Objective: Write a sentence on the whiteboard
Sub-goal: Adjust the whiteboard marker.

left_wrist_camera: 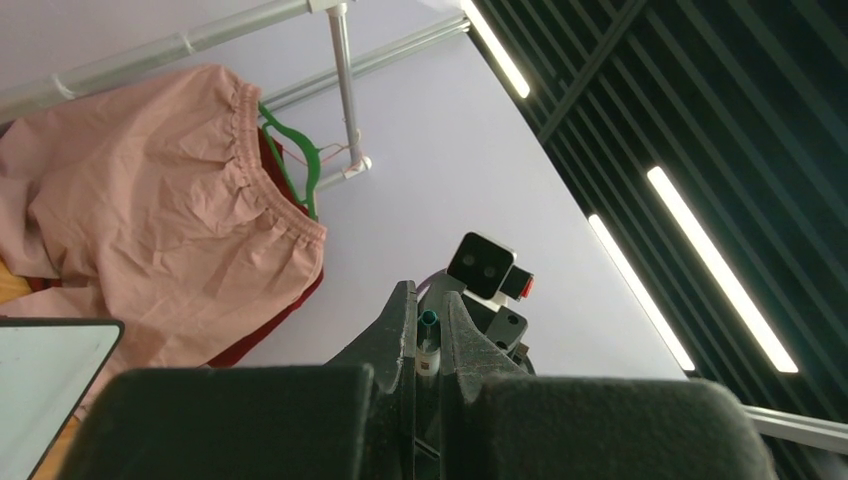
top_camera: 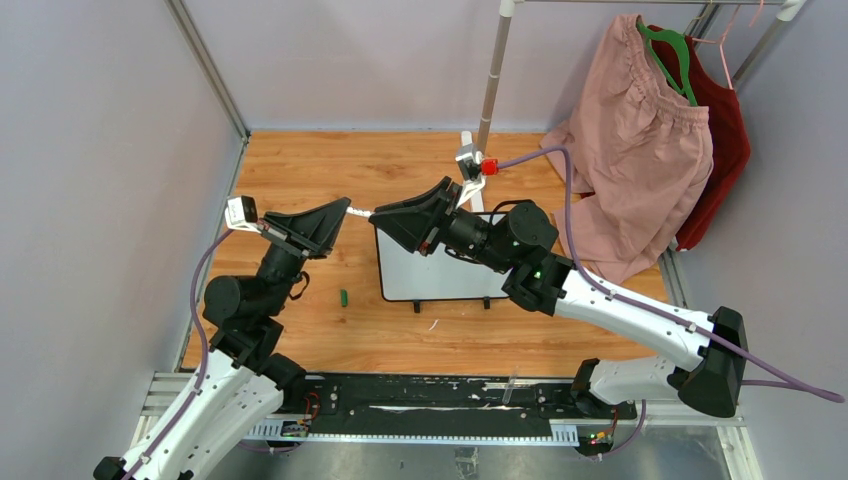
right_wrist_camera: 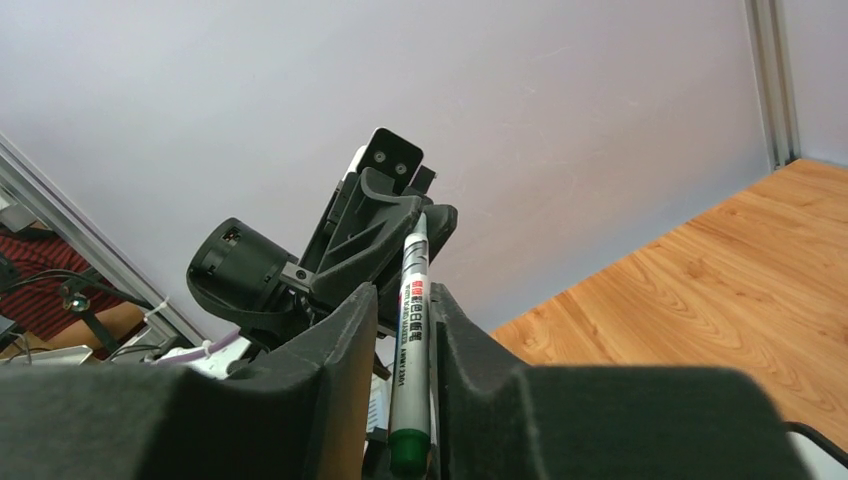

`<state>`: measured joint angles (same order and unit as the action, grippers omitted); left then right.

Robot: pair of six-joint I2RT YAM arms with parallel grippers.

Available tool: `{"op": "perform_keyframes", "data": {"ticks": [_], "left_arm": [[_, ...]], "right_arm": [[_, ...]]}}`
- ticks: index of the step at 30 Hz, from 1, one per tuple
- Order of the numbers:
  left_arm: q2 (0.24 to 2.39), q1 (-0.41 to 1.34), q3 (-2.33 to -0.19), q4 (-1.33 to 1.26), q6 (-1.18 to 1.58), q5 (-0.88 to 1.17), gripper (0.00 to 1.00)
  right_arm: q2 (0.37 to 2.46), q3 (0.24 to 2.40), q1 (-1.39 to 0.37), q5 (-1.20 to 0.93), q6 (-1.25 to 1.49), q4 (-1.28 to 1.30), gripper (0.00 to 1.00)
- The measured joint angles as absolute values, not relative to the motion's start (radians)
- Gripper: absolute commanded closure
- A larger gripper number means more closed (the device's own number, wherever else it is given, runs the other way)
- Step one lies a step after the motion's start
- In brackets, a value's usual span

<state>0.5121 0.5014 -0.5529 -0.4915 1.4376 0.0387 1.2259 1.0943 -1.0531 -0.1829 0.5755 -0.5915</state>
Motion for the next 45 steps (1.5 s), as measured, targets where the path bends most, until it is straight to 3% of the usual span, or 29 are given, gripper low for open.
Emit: {"op": "perform_keyframes", "data": {"ticks": [12, 13, 16, 17, 18, 20, 30, 35, 38, 45], "left_arm": [[0.508, 0.501, -0.553, -0.492, 1.442, 0.032, 1.00], [0.508, 0.501, -0.553, -0.493, 1.442, 0.032, 0.93], [0.508, 0.501, -0.553, -0.492, 1.435, 0.033, 0.45], [0.508, 0.501, -0.552, -0.492, 1.425, 0.035, 0.33], [0.507, 0.502, -0.550, -0.490, 1.413, 0.038, 0.25], [0.490, 0.503, -0.543, -0.460, 1.396, 0.037, 0.17], [0.393, 0.504, -0.677, -0.059, 0.933, 0.020, 0.17], [0.453, 0.504, -0.756, 0.139, 0.642, 0.122, 0.32], [0.542, 0.515, -0.754, 0.231, 0.582, 0.176, 0.32], [0.612, 0.826, -0.624, 0.393, 0.574, -0.006, 0.31]], "right_arm": [[1.237, 1.102, -1.053, -0.183, 0.579, -0.592, 1.00], [1.237, 1.102, -1.053, -0.183, 0.579, -0.592, 1.00], [1.237, 1.102, -1.053, -0.182, 0.577, -0.591, 1.00], [1.235, 1.102, -1.053, -0.182, 0.573, -0.587, 1.00], [1.230, 1.102, -1.053, -0.181, 0.564, -0.577, 1.00], [1.205, 1.102, -1.053, -0.167, 0.533, -0.526, 1.00], [0.823, 1.051, -1.053, 0.059, 0.297, -0.132, 1.00], [0.624, 0.949, -1.053, 0.202, 0.236, 0.059, 1.00], [0.538, 0.883, -1.053, 0.276, 0.224, 0.146, 1.00], [0.387, 0.796, -1.053, 0.413, 0.229, 0.331, 1.00]]}}
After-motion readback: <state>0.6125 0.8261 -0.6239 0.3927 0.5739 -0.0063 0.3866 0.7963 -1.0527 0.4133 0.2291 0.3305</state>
